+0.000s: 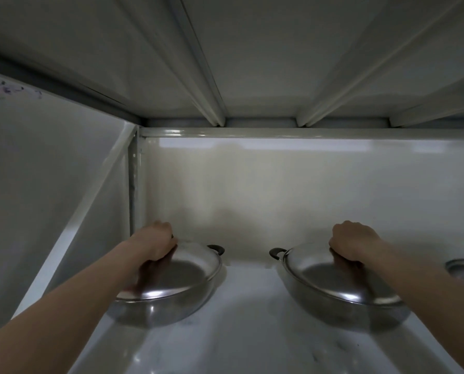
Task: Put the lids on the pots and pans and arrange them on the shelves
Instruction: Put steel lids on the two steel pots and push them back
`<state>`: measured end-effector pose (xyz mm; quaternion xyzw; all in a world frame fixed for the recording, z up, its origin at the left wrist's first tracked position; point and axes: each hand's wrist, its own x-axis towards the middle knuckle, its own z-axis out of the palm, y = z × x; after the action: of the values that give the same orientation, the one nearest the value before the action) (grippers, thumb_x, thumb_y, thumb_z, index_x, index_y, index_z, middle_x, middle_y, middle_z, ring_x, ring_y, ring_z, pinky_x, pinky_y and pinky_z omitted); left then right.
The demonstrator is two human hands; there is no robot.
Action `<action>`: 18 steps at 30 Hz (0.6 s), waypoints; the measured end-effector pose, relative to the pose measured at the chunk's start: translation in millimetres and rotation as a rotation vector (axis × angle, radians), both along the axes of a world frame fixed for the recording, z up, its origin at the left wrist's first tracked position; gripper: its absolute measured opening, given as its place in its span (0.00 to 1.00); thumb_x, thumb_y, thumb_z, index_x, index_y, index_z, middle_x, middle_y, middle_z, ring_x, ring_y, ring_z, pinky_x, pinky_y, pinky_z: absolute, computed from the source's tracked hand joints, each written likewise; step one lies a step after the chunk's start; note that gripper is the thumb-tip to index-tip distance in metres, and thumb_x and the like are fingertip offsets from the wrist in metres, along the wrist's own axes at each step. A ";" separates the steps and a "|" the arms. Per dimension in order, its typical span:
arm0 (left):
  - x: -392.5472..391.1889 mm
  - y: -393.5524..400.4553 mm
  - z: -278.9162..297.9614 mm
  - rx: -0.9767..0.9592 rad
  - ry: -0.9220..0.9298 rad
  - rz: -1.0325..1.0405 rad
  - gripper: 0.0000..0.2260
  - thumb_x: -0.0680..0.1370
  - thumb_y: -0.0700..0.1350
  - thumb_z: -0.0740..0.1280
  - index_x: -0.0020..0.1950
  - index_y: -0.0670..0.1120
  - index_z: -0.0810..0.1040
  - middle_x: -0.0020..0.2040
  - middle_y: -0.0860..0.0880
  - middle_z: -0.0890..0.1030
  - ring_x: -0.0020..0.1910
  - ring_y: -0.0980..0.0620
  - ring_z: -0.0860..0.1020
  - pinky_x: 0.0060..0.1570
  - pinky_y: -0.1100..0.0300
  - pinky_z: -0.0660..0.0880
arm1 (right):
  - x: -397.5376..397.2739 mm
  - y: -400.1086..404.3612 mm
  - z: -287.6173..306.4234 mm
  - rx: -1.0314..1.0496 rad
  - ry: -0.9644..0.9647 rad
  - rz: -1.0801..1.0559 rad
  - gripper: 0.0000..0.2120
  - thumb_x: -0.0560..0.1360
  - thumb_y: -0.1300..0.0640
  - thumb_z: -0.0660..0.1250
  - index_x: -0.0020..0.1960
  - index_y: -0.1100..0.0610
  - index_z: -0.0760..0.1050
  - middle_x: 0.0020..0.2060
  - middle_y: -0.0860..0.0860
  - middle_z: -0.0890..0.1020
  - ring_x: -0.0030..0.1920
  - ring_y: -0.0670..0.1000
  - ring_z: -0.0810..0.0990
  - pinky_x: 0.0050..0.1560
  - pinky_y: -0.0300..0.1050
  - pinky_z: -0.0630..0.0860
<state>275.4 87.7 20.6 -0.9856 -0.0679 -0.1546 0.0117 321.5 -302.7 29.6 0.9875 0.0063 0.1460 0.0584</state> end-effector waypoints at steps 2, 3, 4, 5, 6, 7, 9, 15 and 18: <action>1.5 1.9 -1.1 -0.003 -0.002 0.009 0.18 0.80 0.52 0.56 0.60 0.39 0.71 0.62 0.39 0.74 0.60 0.41 0.74 0.57 0.55 0.70 | -0.8 -0.2 -0.5 -0.004 -0.001 -0.010 0.10 0.77 0.59 0.54 0.49 0.59 0.74 0.43 0.54 0.75 0.44 0.55 0.75 0.43 0.44 0.69; 2.3 3.1 -1.4 -0.004 -0.001 0.014 0.18 0.80 0.52 0.56 0.60 0.39 0.71 0.62 0.39 0.74 0.60 0.41 0.74 0.57 0.54 0.70 | -0.9 -0.5 -0.8 -0.009 0.000 -0.014 0.11 0.77 0.59 0.54 0.50 0.59 0.74 0.45 0.55 0.76 0.45 0.55 0.75 0.43 0.44 0.69; 2.7 3.9 -1.8 -0.003 0.002 0.019 0.18 0.80 0.52 0.56 0.60 0.39 0.71 0.62 0.39 0.74 0.60 0.41 0.74 0.57 0.54 0.70 | -1.0 -0.8 -1.3 -0.012 0.002 -0.017 0.10 0.77 0.59 0.54 0.50 0.59 0.74 0.45 0.55 0.76 0.45 0.55 0.74 0.44 0.44 0.69; 3.4 4.6 -1.9 -0.002 0.006 0.023 0.18 0.80 0.52 0.56 0.61 0.39 0.71 0.62 0.39 0.73 0.60 0.41 0.74 0.58 0.54 0.70 | -0.8 -0.9 -1.7 -0.015 0.002 -0.019 0.10 0.77 0.60 0.54 0.49 0.59 0.73 0.44 0.54 0.75 0.44 0.55 0.74 0.44 0.44 0.69; 4.1 5.1 -1.5 0.002 0.010 0.025 0.18 0.80 0.52 0.56 0.61 0.39 0.70 0.62 0.39 0.73 0.60 0.41 0.74 0.58 0.54 0.70 | -0.1 -1.1 -2.0 -0.014 -0.001 -0.021 0.10 0.77 0.60 0.54 0.49 0.59 0.73 0.43 0.54 0.75 0.44 0.54 0.74 0.44 0.44 0.69; 4.7 5.2 -1.1 0.004 0.014 0.027 0.18 0.80 0.52 0.55 0.61 0.39 0.70 0.62 0.39 0.73 0.60 0.41 0.74 0.58 0.54 0.70 | 0.6 -1.3 -2.4 -0.013 -0.005 -0.024 0.11 0.77 0.60 0.54 0.50 0.60 0.74 0.44 0.54 0.76 0.44 0.55 0.74 0.44 0.44 0.69; 5.5 4.6 -0.5 0.013 0.013 0.026 0.19 0.80 0.52 0.55 0.62 0.39 0.70 0.63 0.38 0.73 0.60 0.41 0.74 0.58 0.54 0.70 | 0.9 -1.0 -2.5 -0.010 -0.010 -0.029 0.12 0.77 0.60 0.54 0.53 0.60 0.75 0.48 0.56 0.77 0.48 0.56 0.77 0.44 0.44 0.70; 3.2 9.0 -4.3 0.046 -0.033 0.014 0.18 0.80 0.52 0.55 0.61 0.40 0.70 0.62 0.38 0.73 0.60 0.40 0.74 0.60 0.53 0.70 | 0.4 0.4 -2.1 -0.033 -0.003 -0.047 0.13 0.76 0.60 0.54 0.56 0.60 0.74 0.53 0.56 0.78 0.52 0.56 0.77 0.46 0.44 0.70; 3.7 9.6 -6.6 0.060 -0.024 0.012 0.18 0.81 0.52 0.54 0.61 0.39 0.69 0.62 0.38 0.72 0.60 0.40 0.74 0.60 0.53 0.70 | -0.7 0.8 -1.7 -0.034 -0.003 -0.049 0.14 0.77 0.60 0.54 0.57 0.60 0.74 0.55 0.57 0.77 0.54 0.57 0.77 0.47 0.44 0.69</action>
<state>279.0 97.2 14.0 -0.9825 -0.0691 -0.1682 0.0412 320.8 -301.8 27.9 0.9860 -0.0153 0.1460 0.0788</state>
